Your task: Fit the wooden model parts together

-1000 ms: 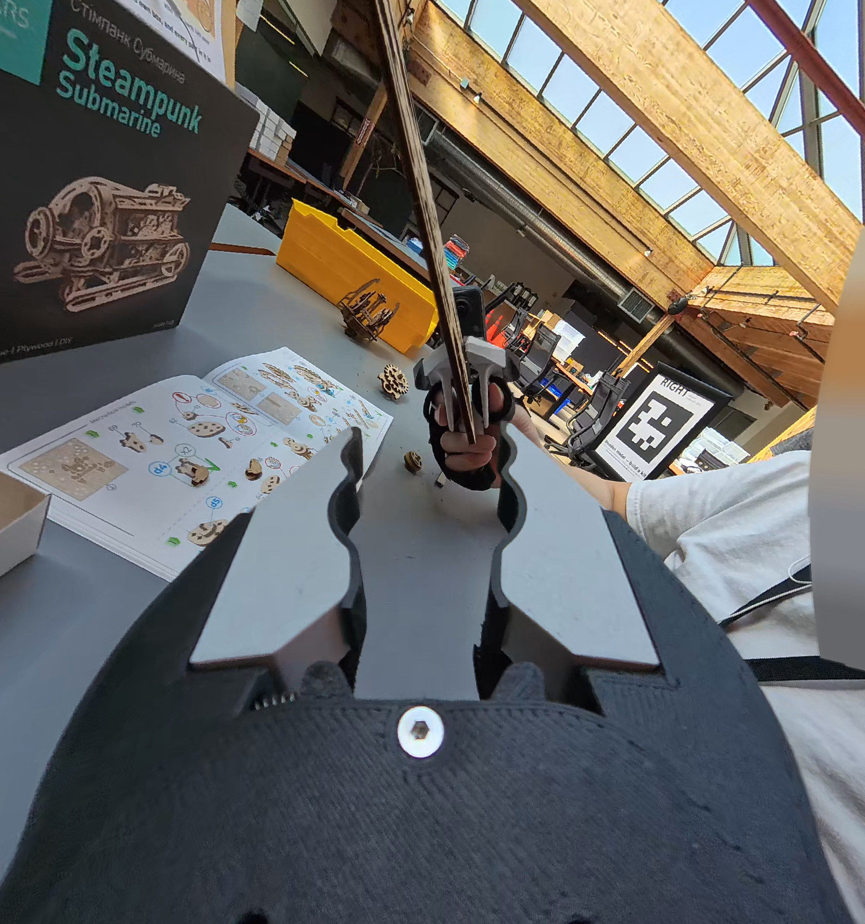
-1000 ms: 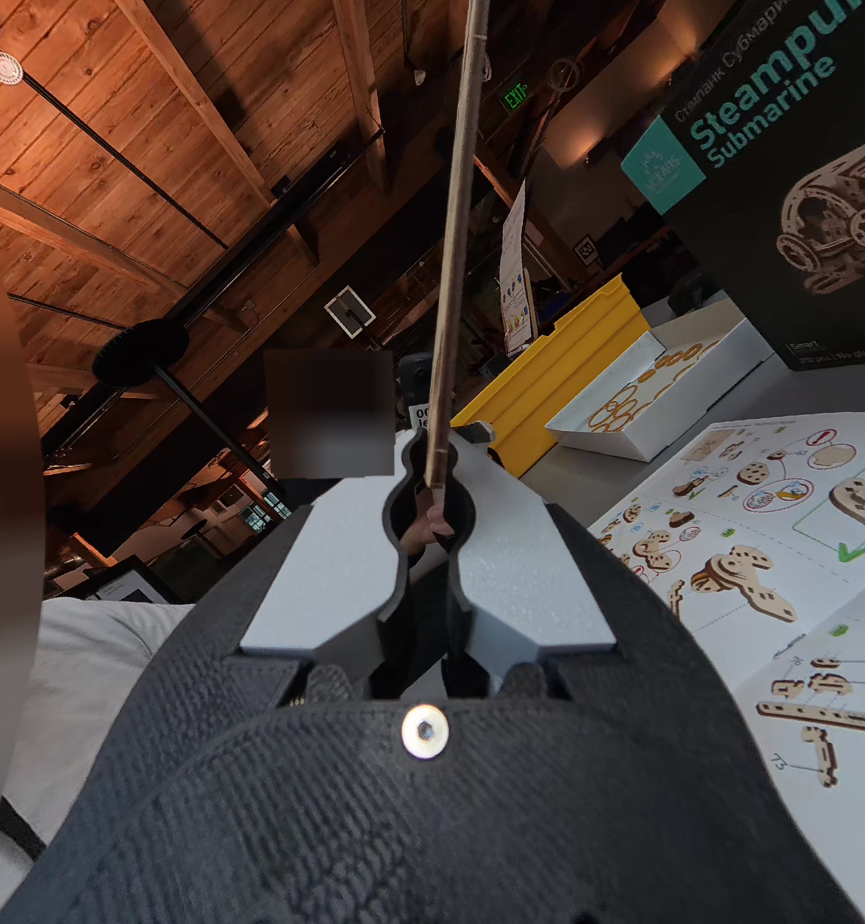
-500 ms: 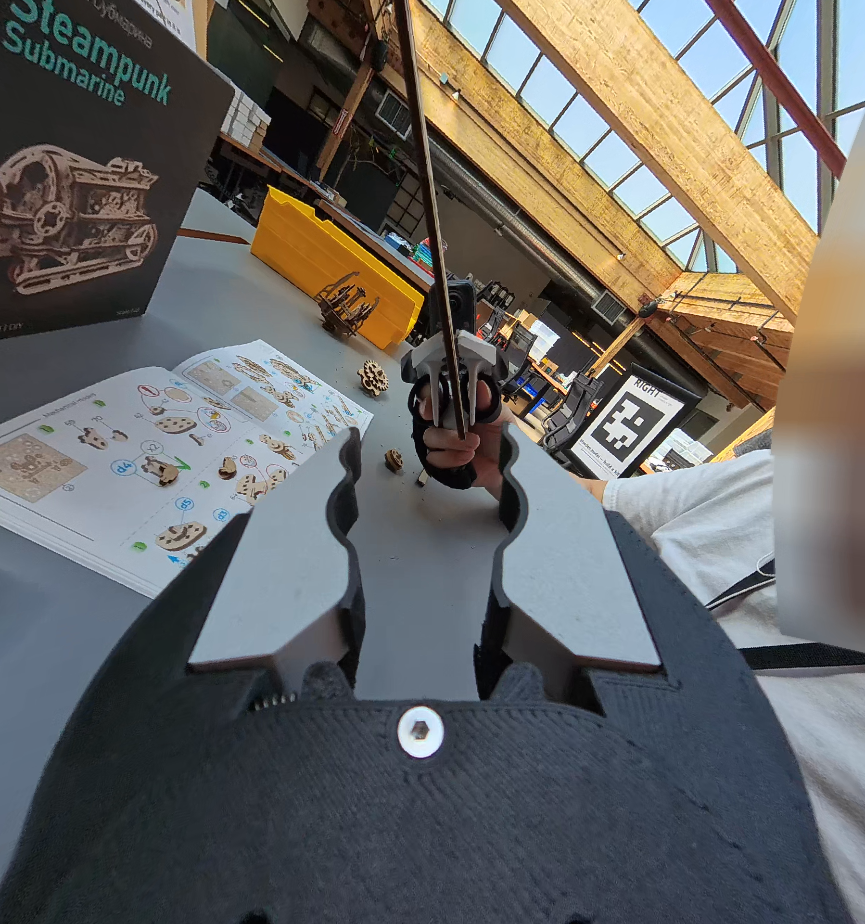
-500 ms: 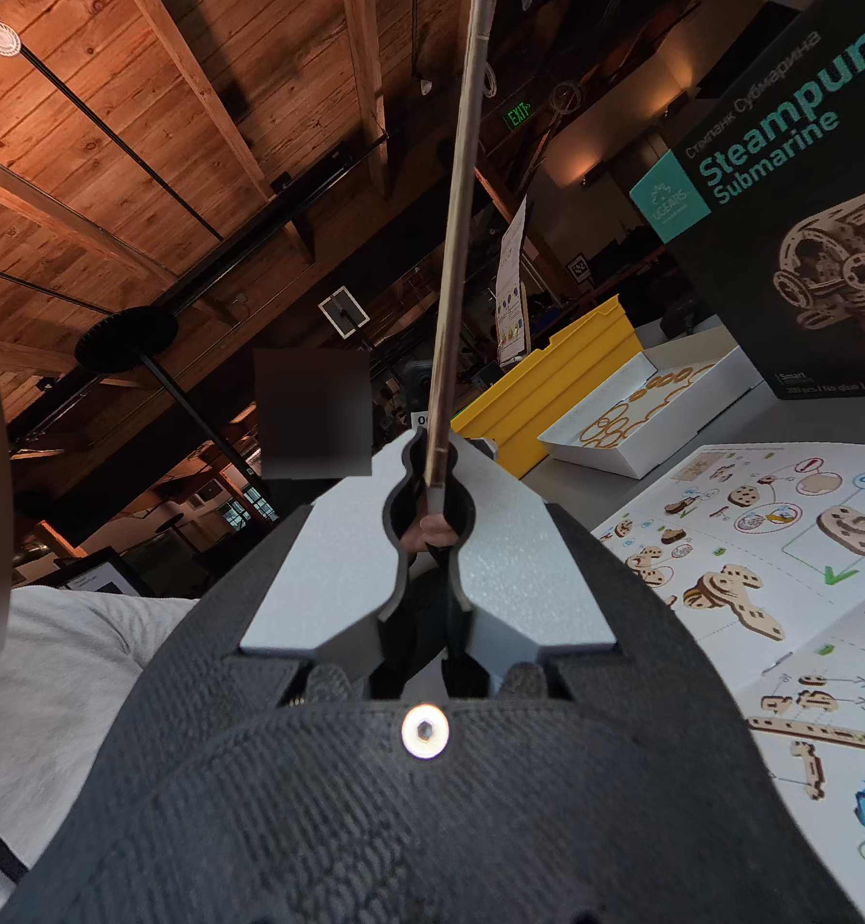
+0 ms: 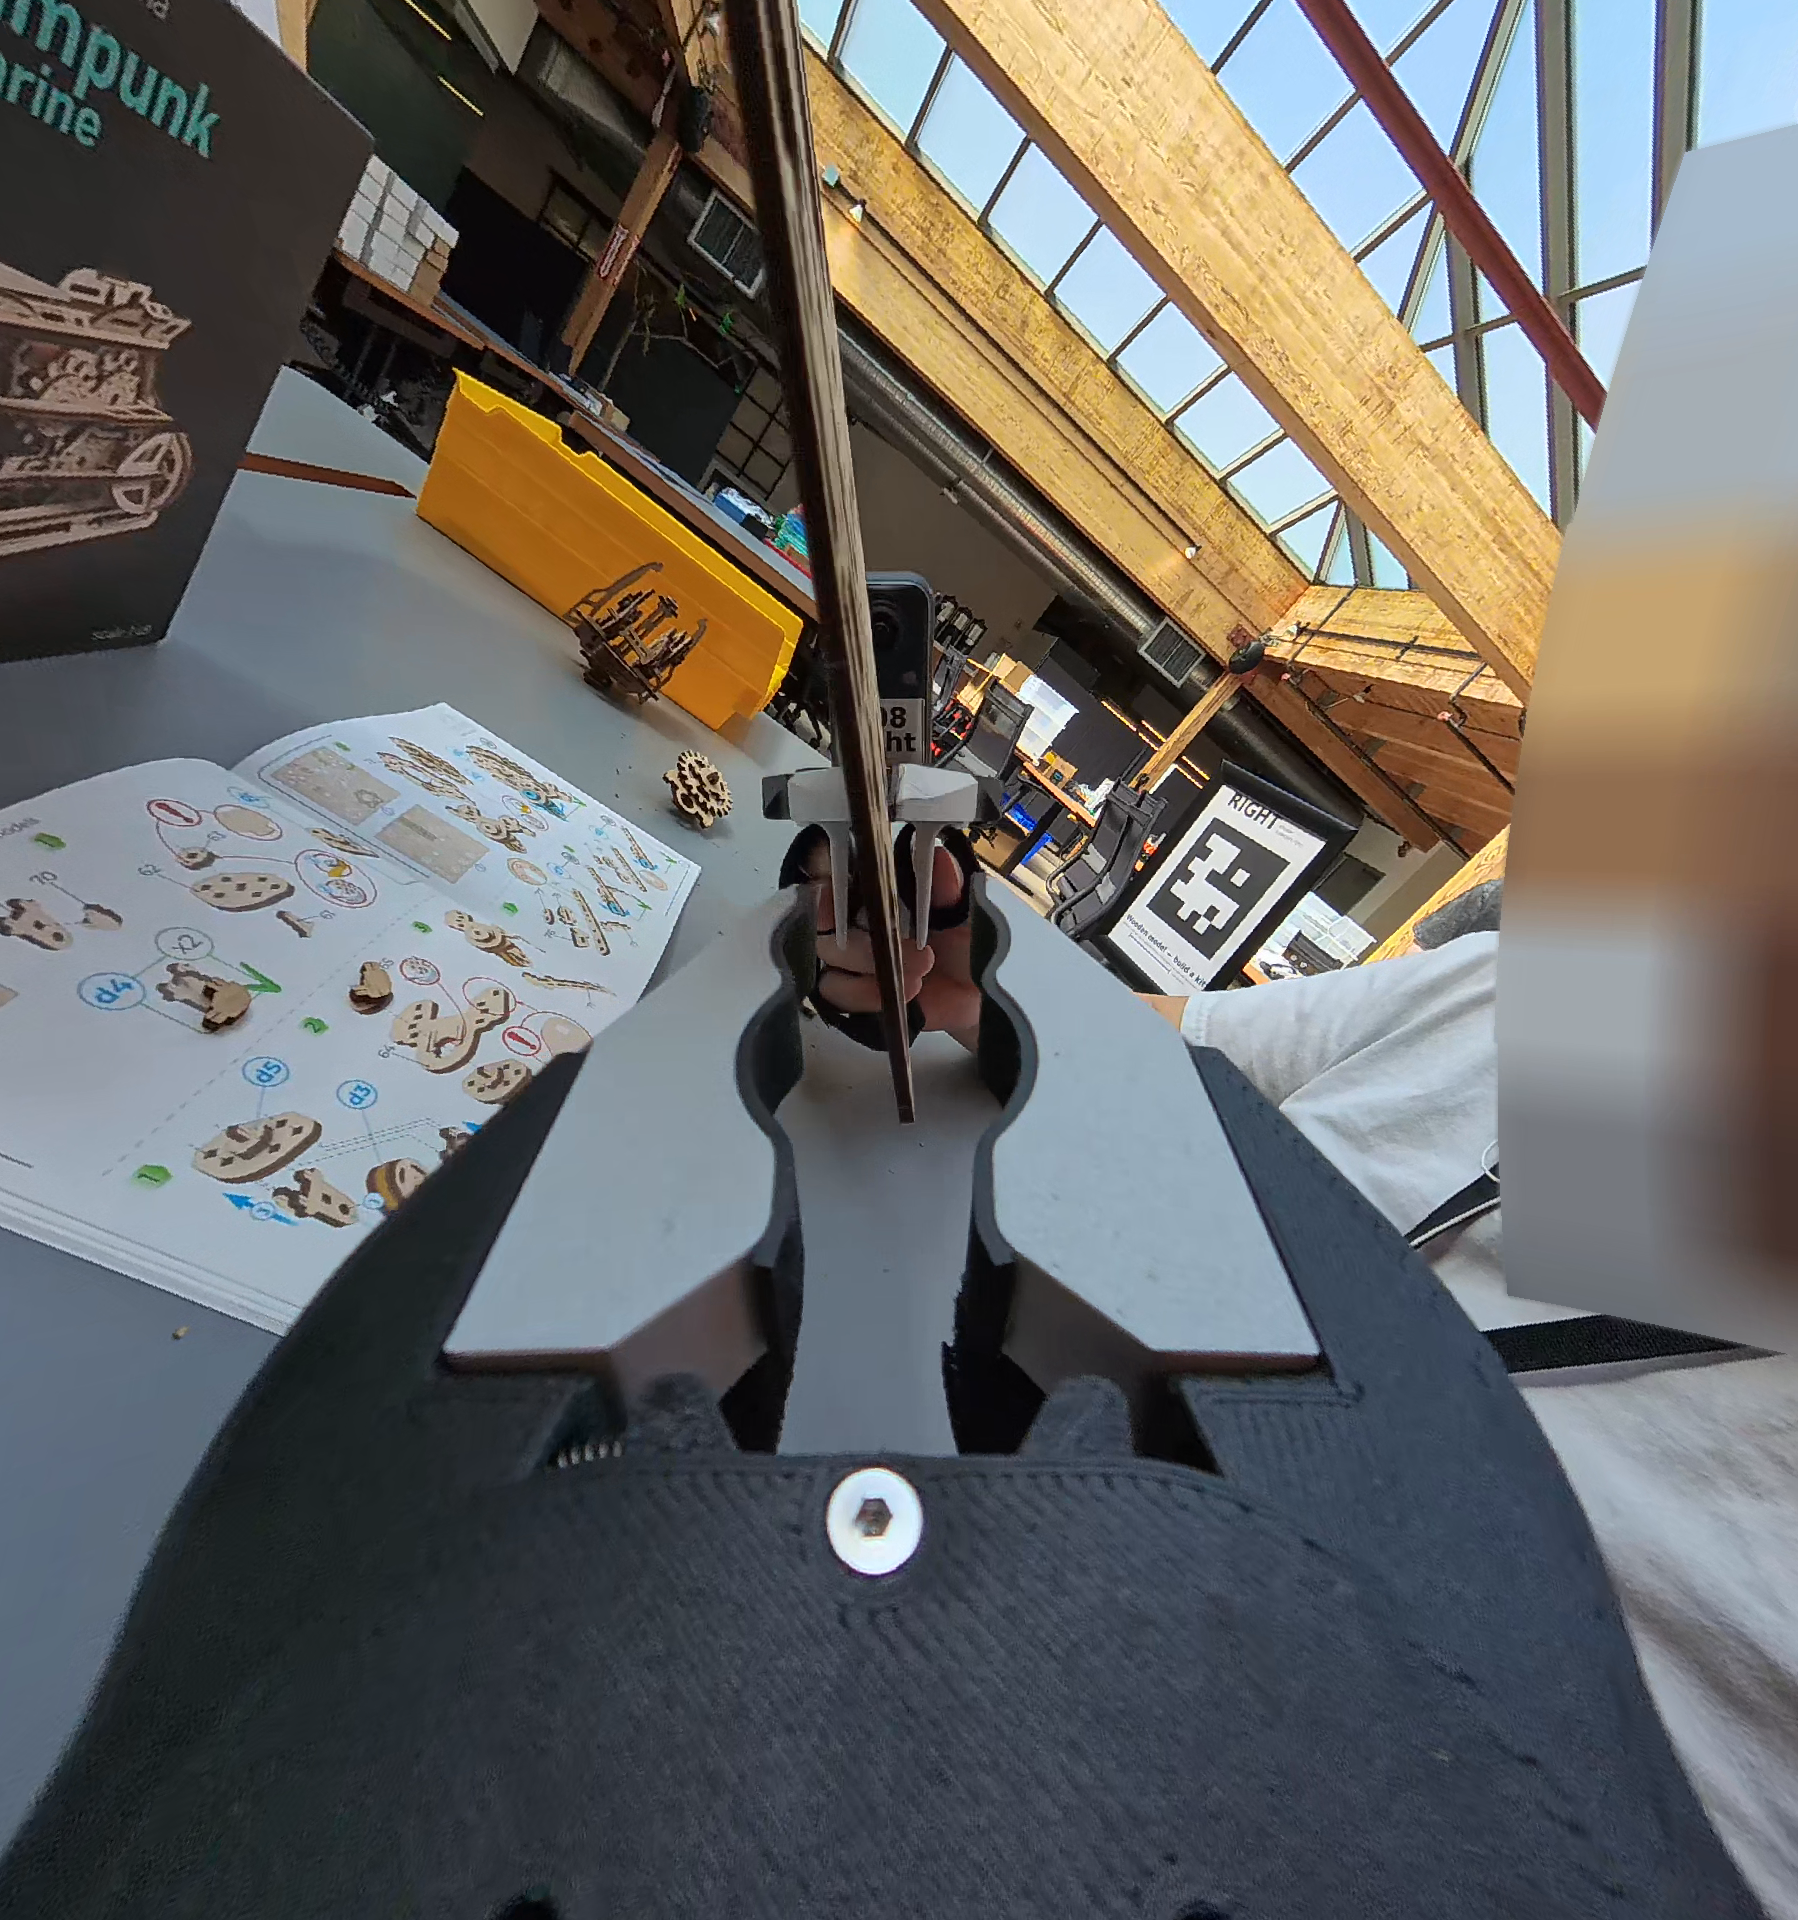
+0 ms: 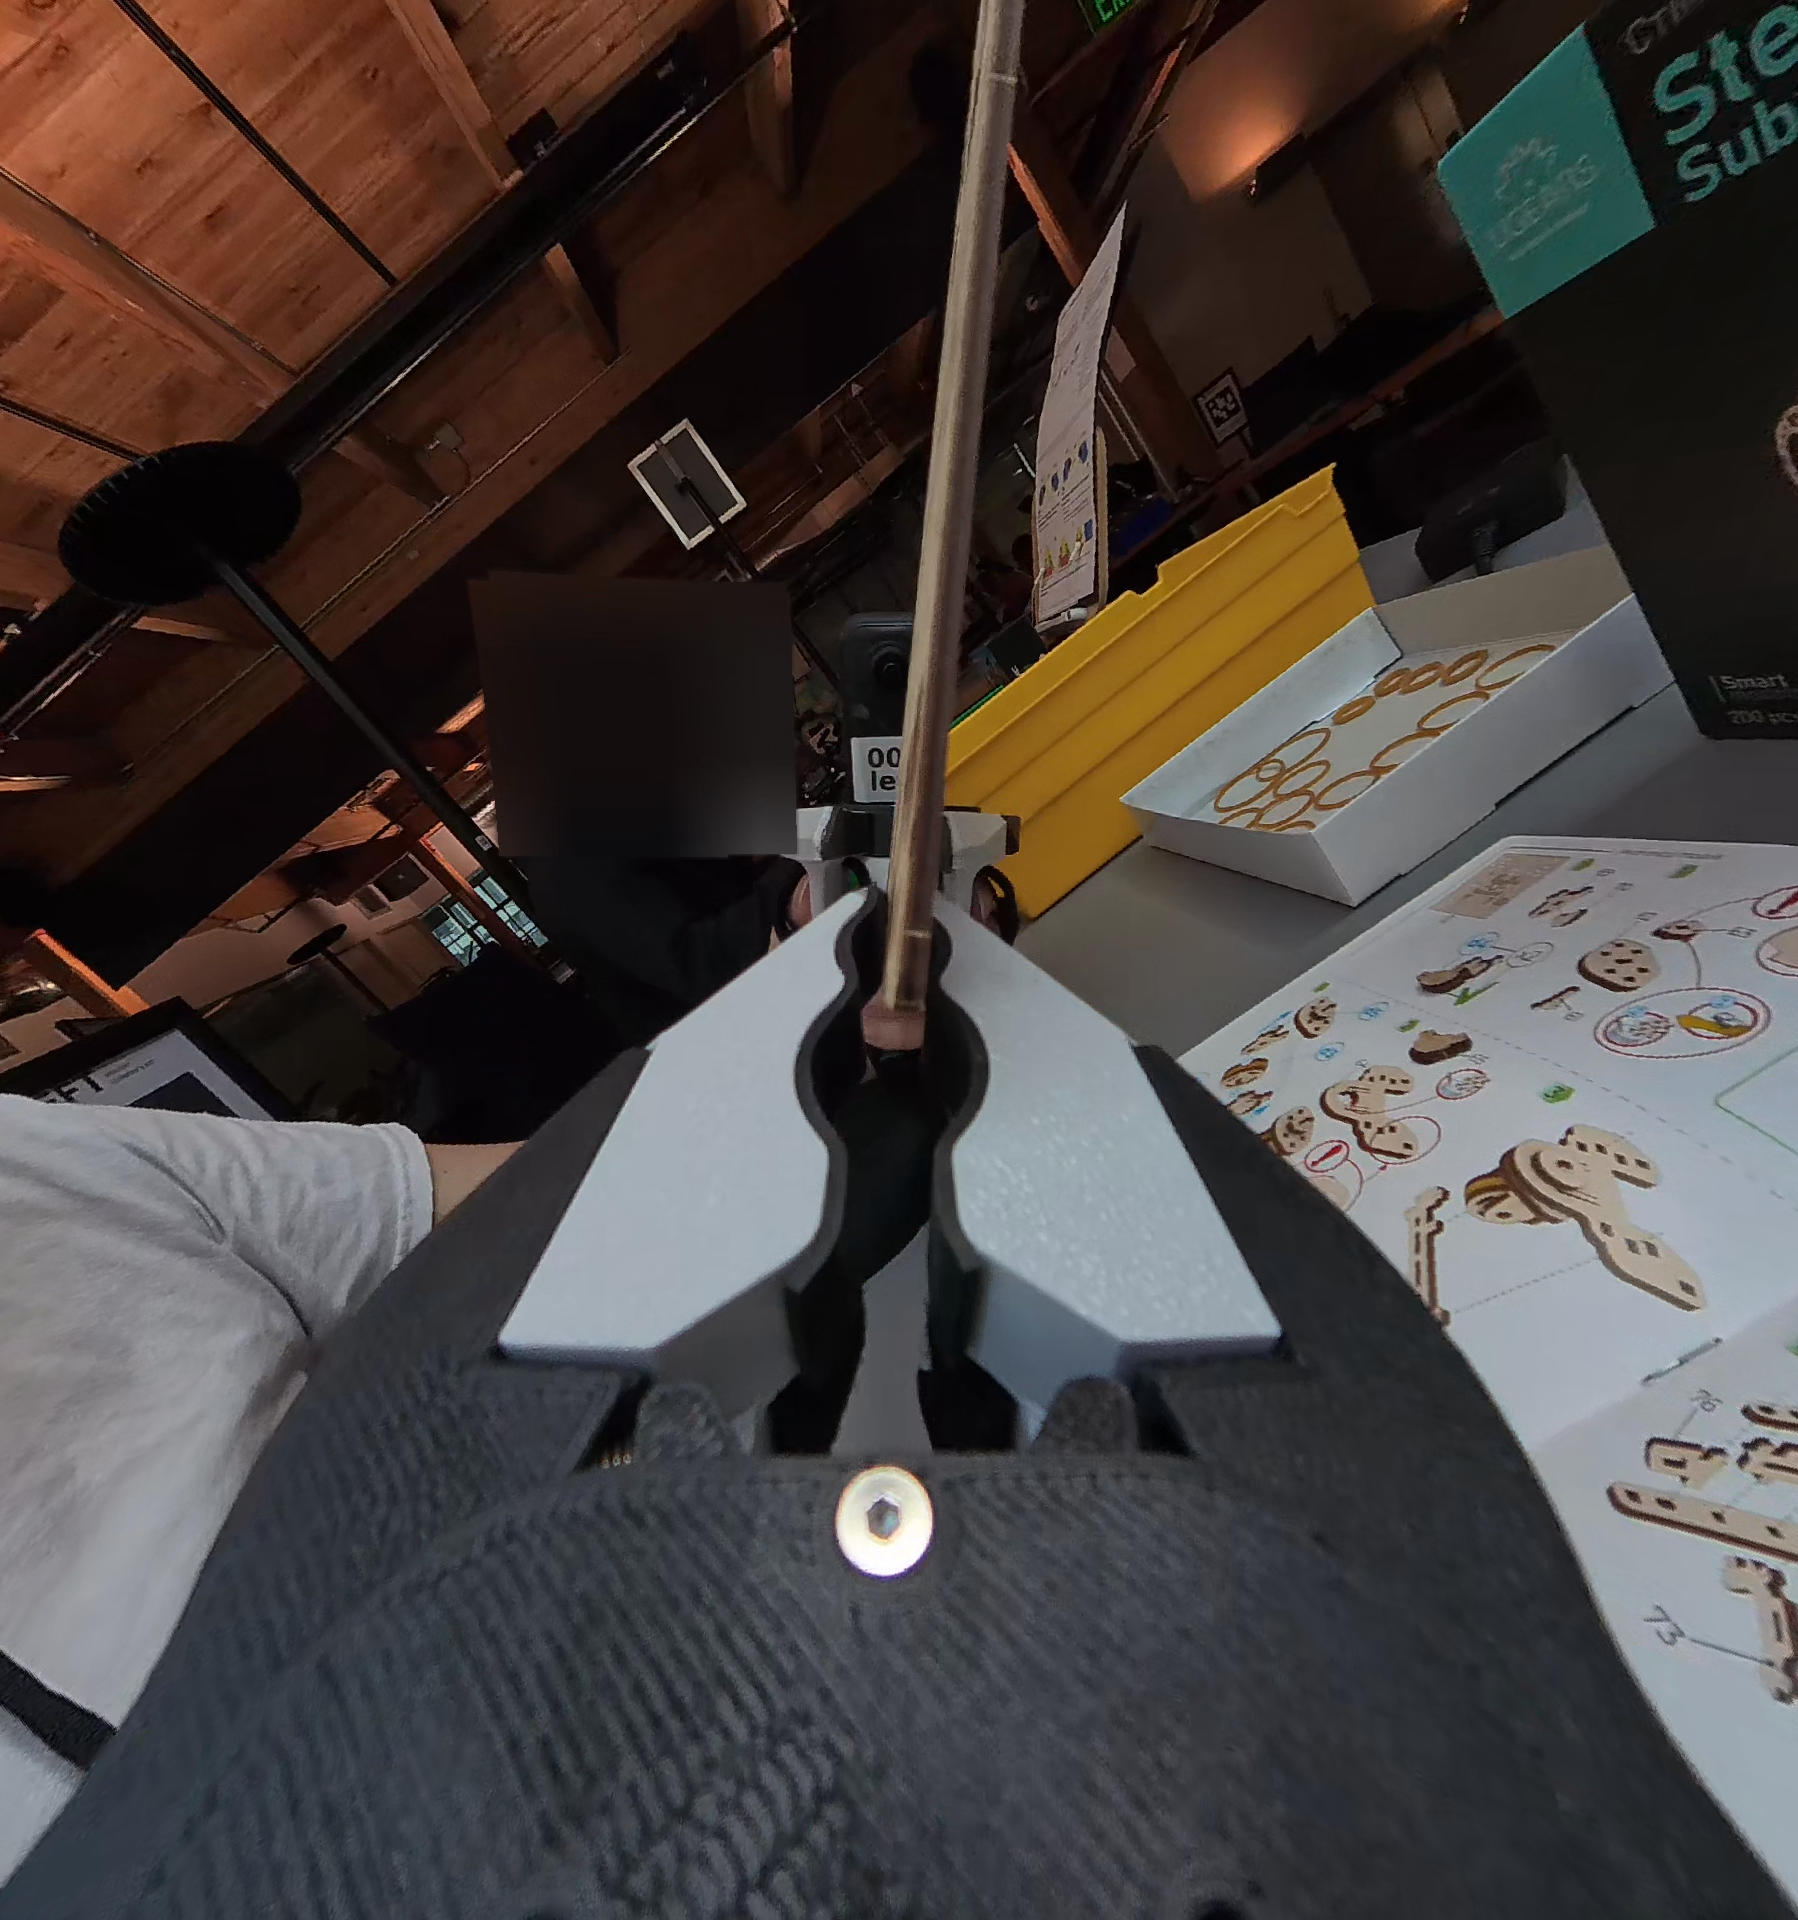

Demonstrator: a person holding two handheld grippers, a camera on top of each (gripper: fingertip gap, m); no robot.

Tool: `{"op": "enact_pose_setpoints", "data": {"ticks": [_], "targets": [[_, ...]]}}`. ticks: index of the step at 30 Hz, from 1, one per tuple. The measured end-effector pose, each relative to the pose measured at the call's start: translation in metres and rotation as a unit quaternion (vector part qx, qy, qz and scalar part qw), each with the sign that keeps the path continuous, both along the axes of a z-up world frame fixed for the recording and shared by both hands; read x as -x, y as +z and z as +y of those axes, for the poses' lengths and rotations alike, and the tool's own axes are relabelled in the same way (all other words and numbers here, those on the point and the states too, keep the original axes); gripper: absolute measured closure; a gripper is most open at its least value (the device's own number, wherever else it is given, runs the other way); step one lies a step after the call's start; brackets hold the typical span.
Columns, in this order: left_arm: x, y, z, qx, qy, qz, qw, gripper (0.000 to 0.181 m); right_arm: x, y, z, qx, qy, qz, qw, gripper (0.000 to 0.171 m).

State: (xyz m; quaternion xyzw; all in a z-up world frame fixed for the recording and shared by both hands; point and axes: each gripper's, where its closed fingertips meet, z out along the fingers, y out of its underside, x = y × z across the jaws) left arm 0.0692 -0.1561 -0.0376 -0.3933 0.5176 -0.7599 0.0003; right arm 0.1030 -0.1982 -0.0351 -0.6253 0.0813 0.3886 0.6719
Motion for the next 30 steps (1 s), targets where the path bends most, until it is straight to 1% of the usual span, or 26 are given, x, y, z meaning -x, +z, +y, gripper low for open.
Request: {"op": "enact_pose_setpoints", "data": {"ticks": [9, 10, 12, 15, 16, 17, 18, 19, 23, 24, 25, 26, 28, 30], "targets": [[-0.002, 0.001, 0.005, 0.011, 0.01, 0.002, 1.0, 0.161, 0.011, -0.009, 0.002, 0.029, 0.04, 0.001, 0.999, 0.17], [-0.002, 0.001, 0.006, 0.011, 0.012, 0.003, 1.0, 0.164, 0.012, -0.009, 0.002, 0.032, 0.045, 0.002, 0.998, 0.17], [-0.001, 0.0, 0.005, 0.007, 0.006, 0.002, 1.0, 0.18, 0.015, -0.011, 0.002, 0.039, 0.055, 0.002, 0.998, 0.17], [-0.002, -0.003, 0.003, -0.017, 0.013, 0.009, 1.0, 0.181, 0.012, -0.012, 0.002, 0.042, 0.05, 0.006, 0.998, 0.169], [-0.003, -0.002, 0.004, -0.022, 0.027, 0.006, 0.999, 0.181, 0.01, -0.011, 0.003, 0.039, 0.046, 0.012, 0.998, 0.166], [-0.006, -0.001, 0.004, -0.027, 0.046, 0.003, 0.999, 0.181, 0.007, -0.008, 0.004, 0.032, 0.036, 0.024, 0.999, 0.154], [-0.008, -0.001, 0.003, -0.032, 0.059, 0.001, 0.998, 0.181, 0.003, -0.004, 0.005, 0.026, 0.026, 0.038, 0.999, 0.146], [-0.009, 0.0, 0.0, -0.033, 0.066, 0.0, 0.997, 0.181, 0.001, -0.002, 0.005, 0.022, 0.017, 0.048, 0.998, 0.142], [-0.013, -0.003, -0.02, -0.05, 0.079, 0.002, 0.996, 0.181, 0.009, -0.008, 0.015, 0.043, 0.001, 0.032, 0.999, 0.137], [-0.014, -0.002, -0.022, -0.043, 0.083, 0.003, 0.996, 0.181, 0.009, -0.008, 0.016, 0.04, -0.004, 0.036, 0.999, 0.14], [-0.014, -0.002, -0.023, -0.035, 0.085, 0.006, 0.996, 0.181, 0.009, -0.008, 0.017, 0.04, -0.007, 0.042, 0.998, 0.149], [-0.015, -0.002, -0.024, -0.031, 0.087, 0.008, 0.996, 0.181, 0.008, -0.009, 0.018, 0.04, -0.01, 0.045, 0.998, 0.153], [-0.015, -0.002, -0.025, -0.033, 0.092, 0.006, 0.995, 0.181, 0.011, -0.012, 0.021, 0.046, -0.007, 0.044, 0.998, 0.152], [-0.015, 0.0, -0.026, -0.034, 0.093, 0.0, 0.995, 0.181, 0.01, -0.009, 0.02, 0.036, -0.01, 0.05, 0.998, 0.159]]}}
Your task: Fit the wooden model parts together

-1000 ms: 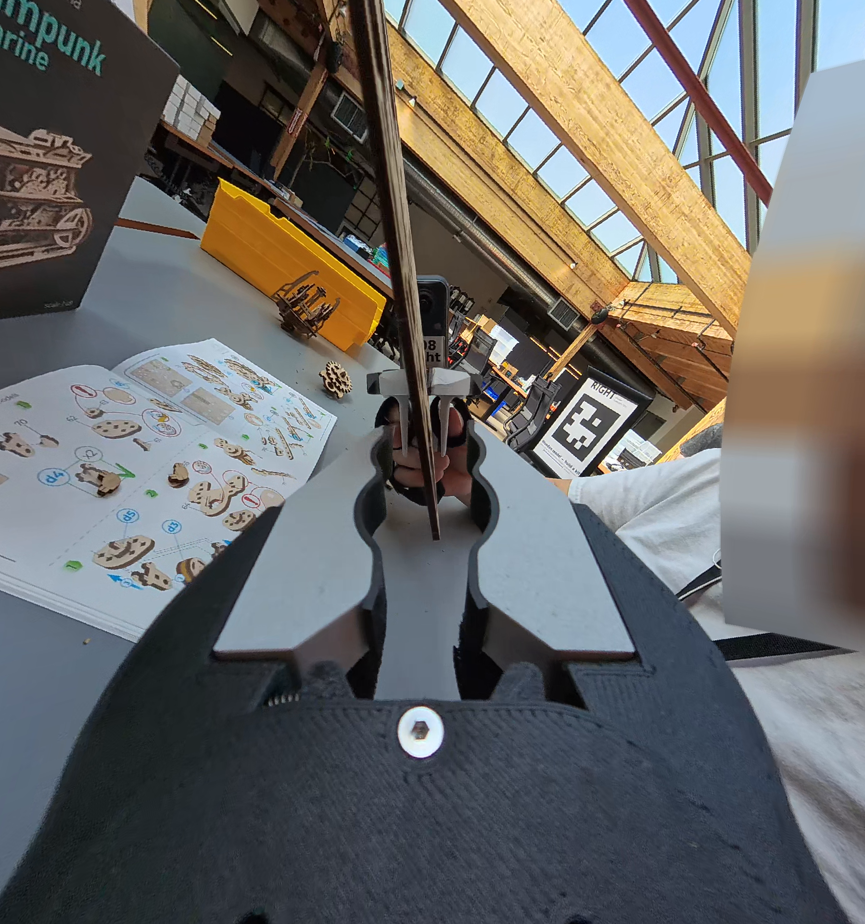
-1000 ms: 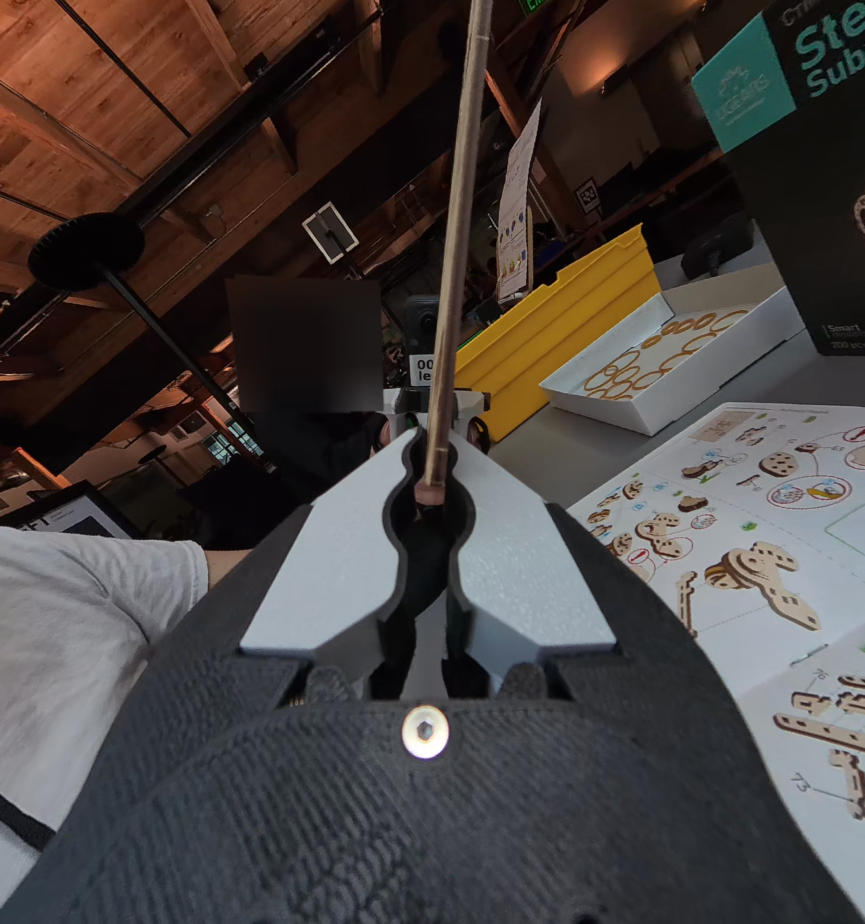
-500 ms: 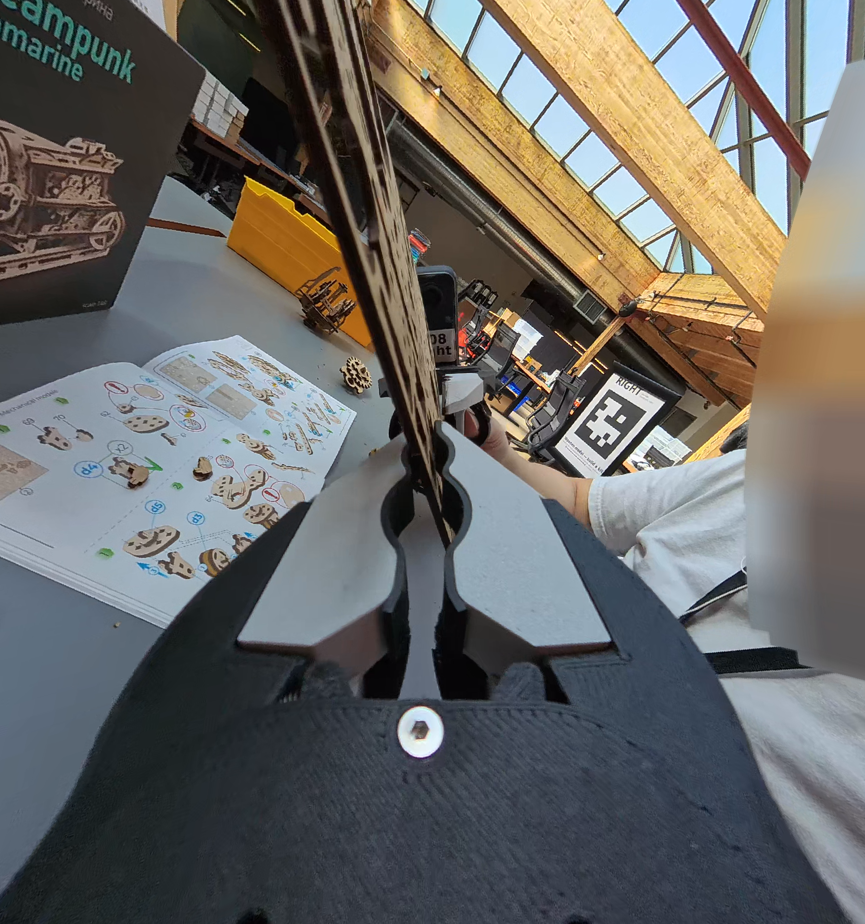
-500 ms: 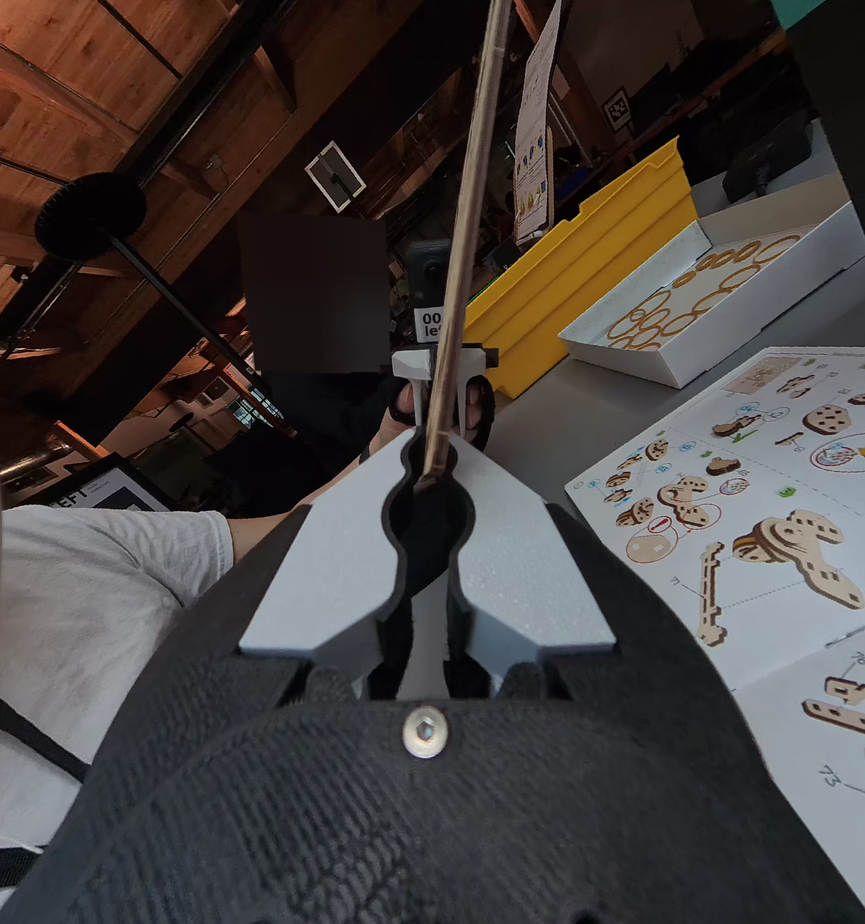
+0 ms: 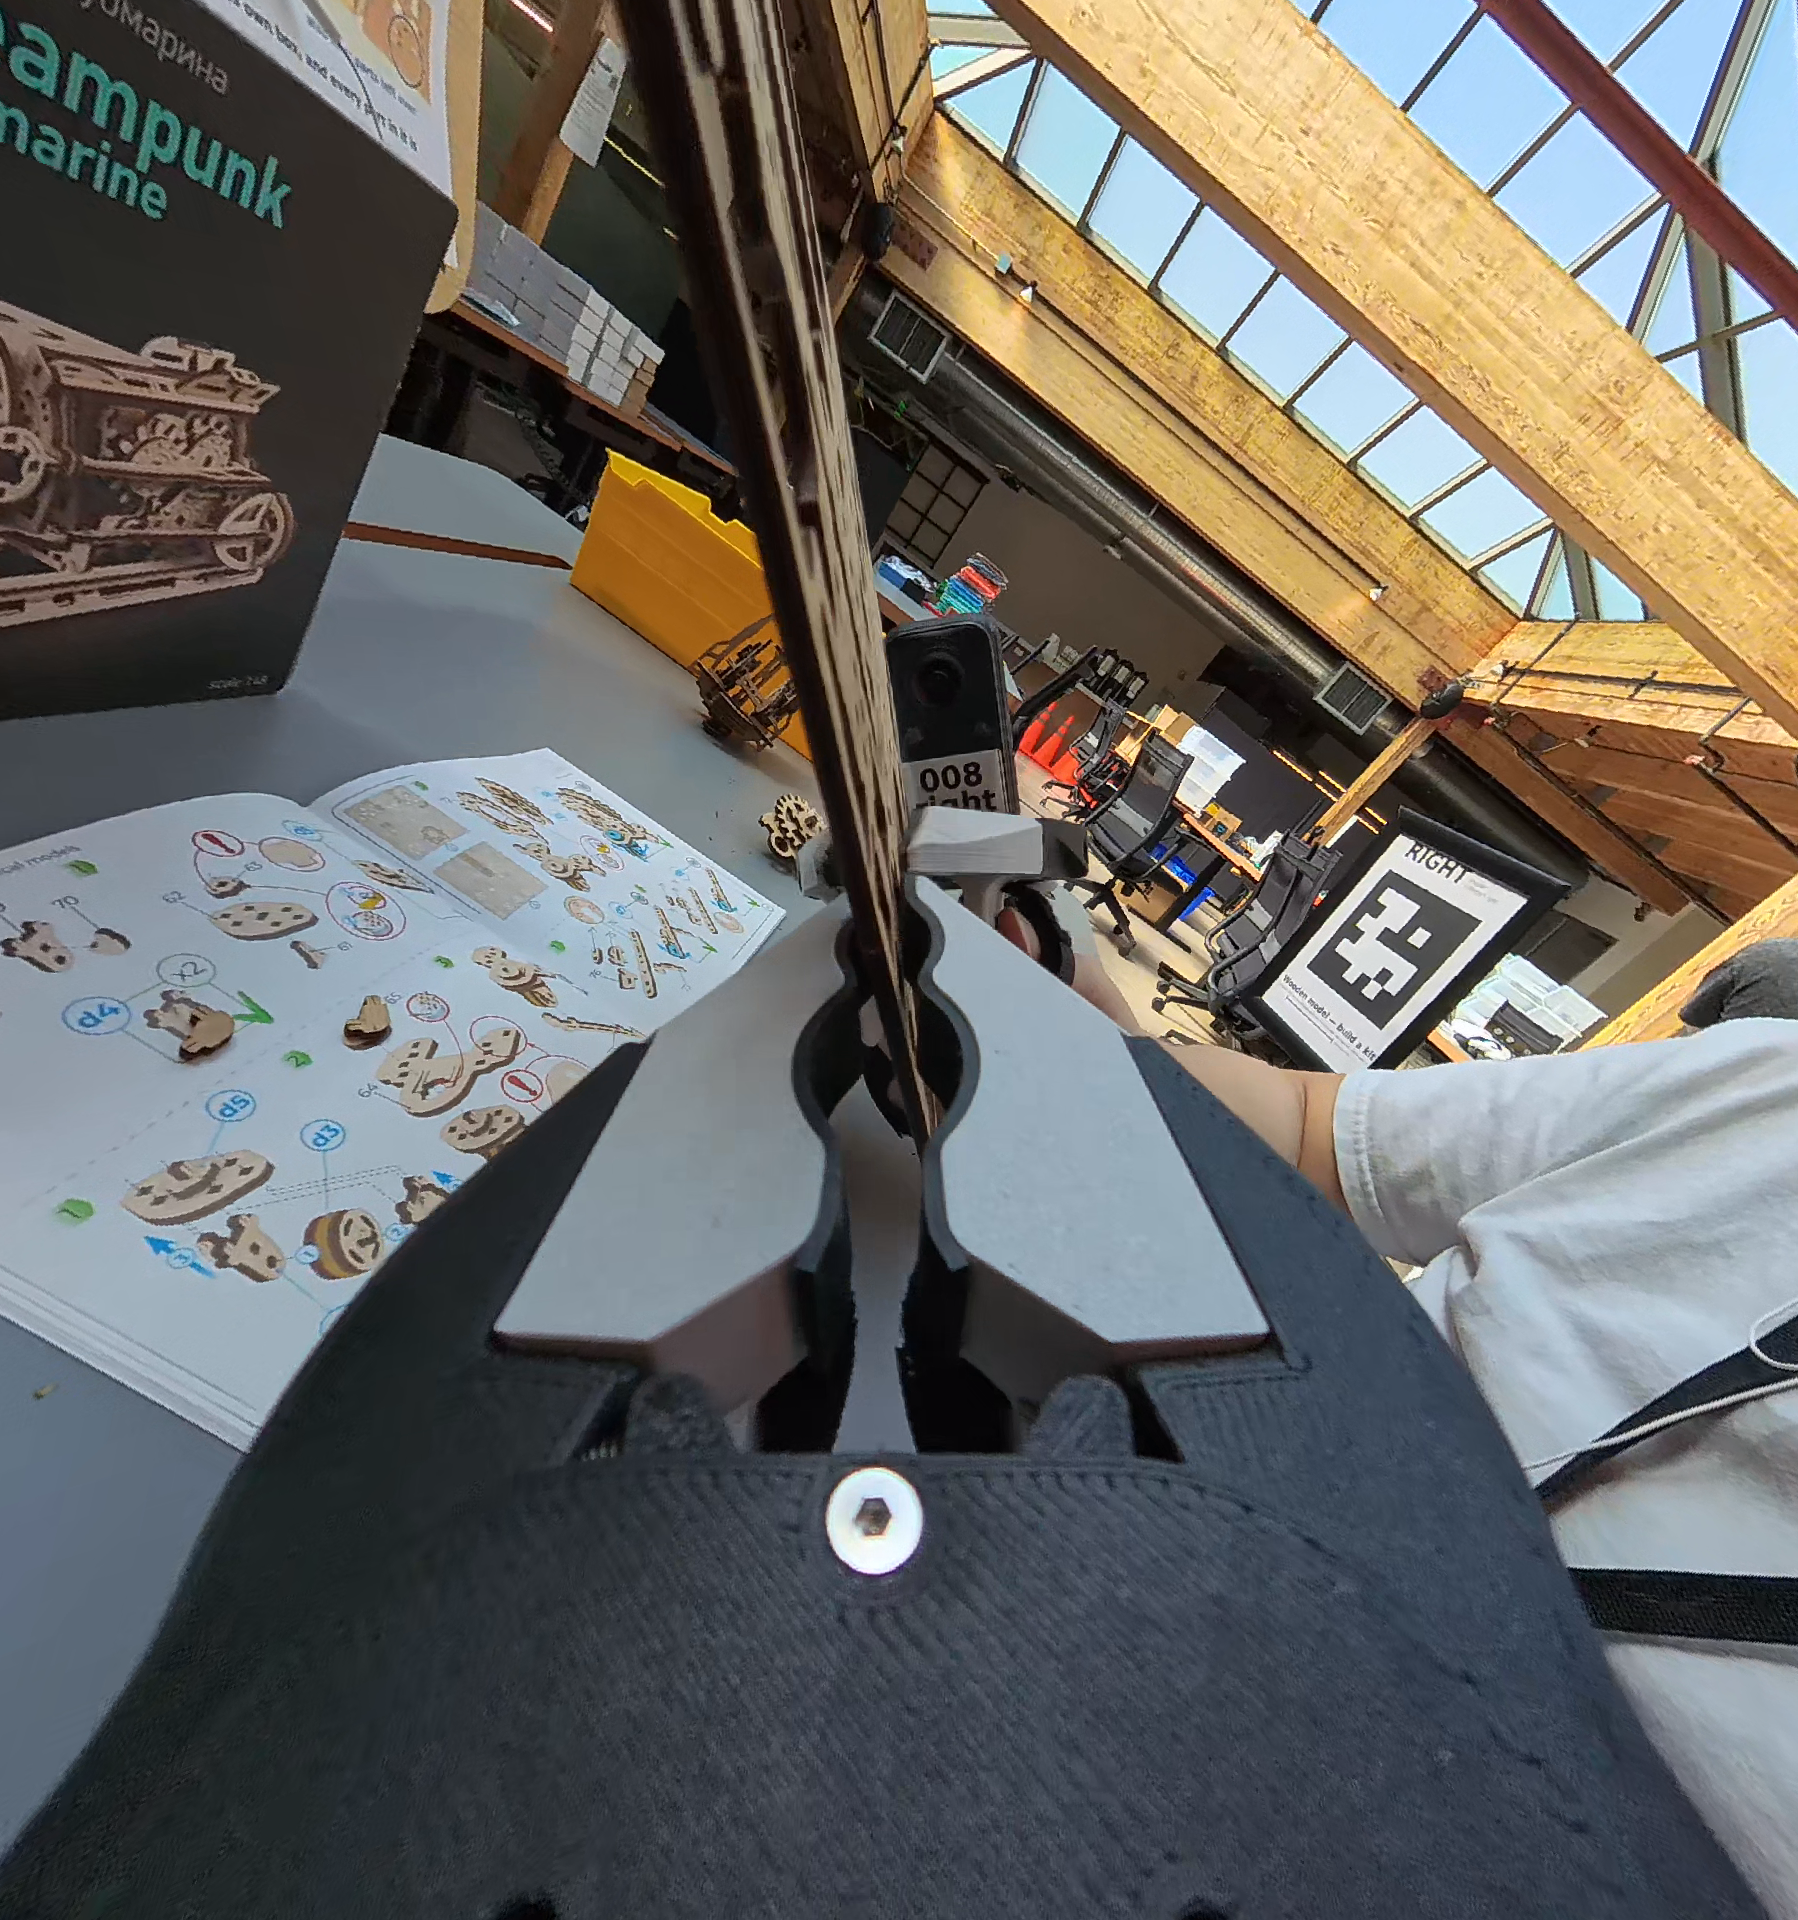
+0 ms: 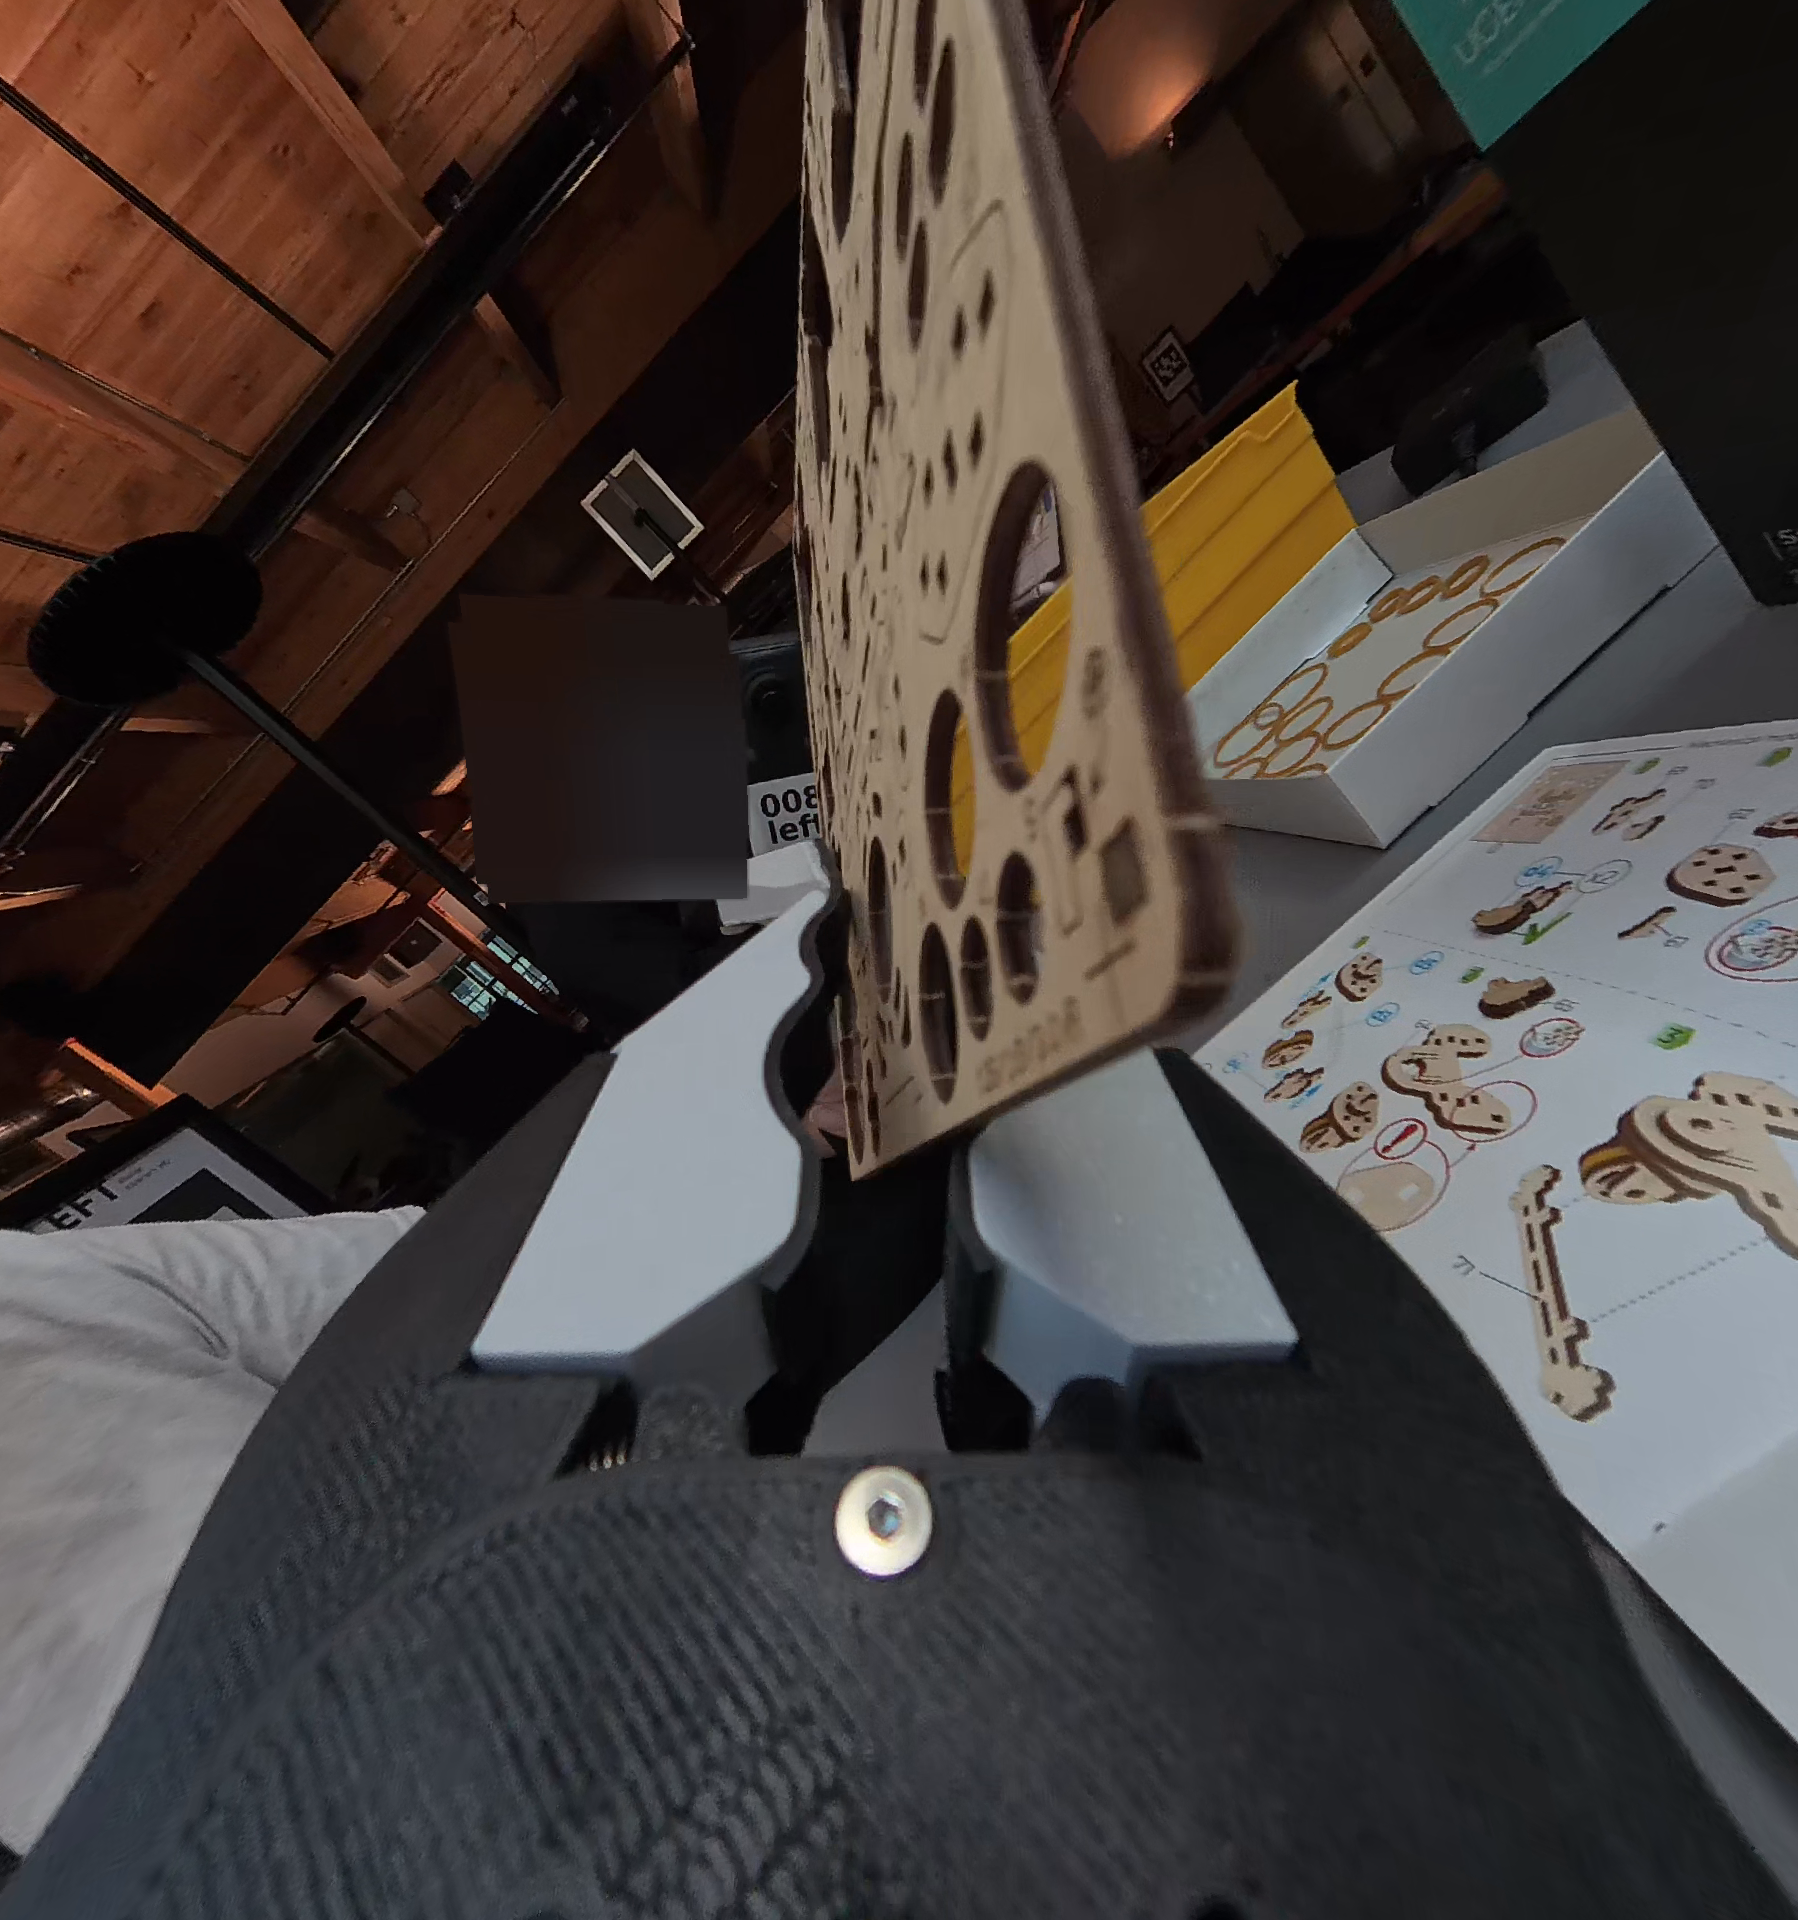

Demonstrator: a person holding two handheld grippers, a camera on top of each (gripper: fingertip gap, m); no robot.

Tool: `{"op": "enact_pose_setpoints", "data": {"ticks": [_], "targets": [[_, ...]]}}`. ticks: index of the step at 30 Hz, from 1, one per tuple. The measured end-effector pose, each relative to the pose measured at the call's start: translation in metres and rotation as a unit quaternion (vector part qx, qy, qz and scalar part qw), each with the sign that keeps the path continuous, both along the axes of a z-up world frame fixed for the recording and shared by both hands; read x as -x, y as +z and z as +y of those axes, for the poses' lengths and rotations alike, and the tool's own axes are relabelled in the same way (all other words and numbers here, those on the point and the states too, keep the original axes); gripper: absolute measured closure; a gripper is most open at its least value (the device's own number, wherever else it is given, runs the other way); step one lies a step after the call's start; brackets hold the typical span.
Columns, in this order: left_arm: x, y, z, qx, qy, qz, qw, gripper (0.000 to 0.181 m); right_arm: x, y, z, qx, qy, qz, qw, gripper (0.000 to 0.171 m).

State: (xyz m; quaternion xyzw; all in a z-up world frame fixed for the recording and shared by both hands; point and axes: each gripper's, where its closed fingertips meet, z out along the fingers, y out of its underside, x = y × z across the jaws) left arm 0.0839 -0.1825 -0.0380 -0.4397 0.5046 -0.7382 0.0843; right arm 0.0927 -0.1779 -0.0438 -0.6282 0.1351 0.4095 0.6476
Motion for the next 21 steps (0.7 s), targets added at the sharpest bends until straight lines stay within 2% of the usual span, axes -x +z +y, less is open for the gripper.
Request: {"op": "enact_pose_setpoints", "data": {"ticks": [2, 4, 7, 9, 10, 14, 21], "targets": [[0.0, 0.001, -0.001, -0.004, 0.005, -0.005, 1.0, 0.181, -0.001, 0.005, -0.001, -0.015, -0.005, 0.008, 1.0, 0.161], [0.001, 0.002, -0.002, -0.015, 0.006, -0.017, 1.0, 0.179, 0.003, 0.009, -0.003, -0.025, 0.024, 0.032, 0.999, 0.169], [0.002, 0.004, -0.004, -0.012, -0.005, -0.024, 1.0, 0.165, 0.004, 0.007, -0.005, -0.015, 0.039, 0.041, 0.998, 0.17], [0.002, 0.005, -0.004, 0.015, -0.013, -0.017, 1.0, 0.169, 0.008, 0.003, -0.004, -0.006, 0.046, 0.019, 0.999, 0.17], [0.002, 0.004, -0.003, 0.025, -0.017, -0.011, 0.999, 0.18, 0.012, 0.002, -0.004, -0.002, 0.055, 0.004, 0.998, 0.169], [0.002, 0.0, -0.002, 0.019, -0.022, -0.001, 1.0, 0.181, 0.014, 0.0, -0.003, 0.001, 0.041, -0.036, 0.999, 0.169], [-0.001, -0.005, -0.001, 0.004, -0.003, 0.013, 1.0, 0.181, 0.011, -0.006, -0.002, 0.02, 0.044, -0.017, 0.999, 0.169]]}}
